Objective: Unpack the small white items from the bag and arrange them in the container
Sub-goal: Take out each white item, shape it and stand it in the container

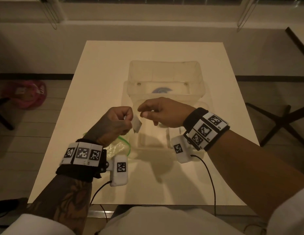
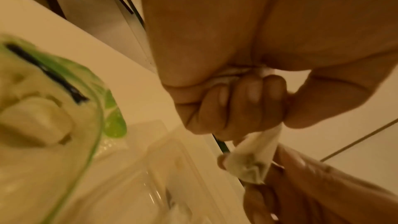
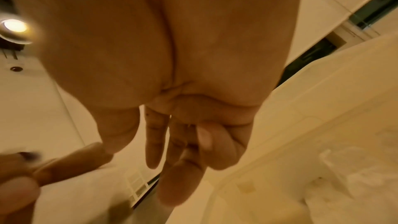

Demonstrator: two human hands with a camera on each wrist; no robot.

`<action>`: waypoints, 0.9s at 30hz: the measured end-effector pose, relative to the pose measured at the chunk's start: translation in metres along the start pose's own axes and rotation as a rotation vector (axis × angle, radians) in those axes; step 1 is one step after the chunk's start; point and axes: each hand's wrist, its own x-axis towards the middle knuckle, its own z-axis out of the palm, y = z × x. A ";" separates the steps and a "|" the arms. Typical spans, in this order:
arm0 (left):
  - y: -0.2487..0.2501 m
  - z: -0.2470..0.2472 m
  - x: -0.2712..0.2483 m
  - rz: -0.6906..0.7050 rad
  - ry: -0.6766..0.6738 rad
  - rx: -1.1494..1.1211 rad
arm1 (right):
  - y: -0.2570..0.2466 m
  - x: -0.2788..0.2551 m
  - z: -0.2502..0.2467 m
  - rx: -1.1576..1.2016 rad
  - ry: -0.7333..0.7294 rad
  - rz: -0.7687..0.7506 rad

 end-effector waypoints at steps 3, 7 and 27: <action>0.005 0.017 0.012 0.022 -0.002 -0.035 | -0.001 -0.004 0.000 0.054 -0.001 -0.014; 0.006 0.028 0.020 0.016 0.018 -0.069 | 0.004 -0.012 -0.002 0.153 0.091 0.058; -0.003 0.046 0.020 0.006 0.195 -0.319 | -0.001 -0.023 0.009 0.057 0.519 0.198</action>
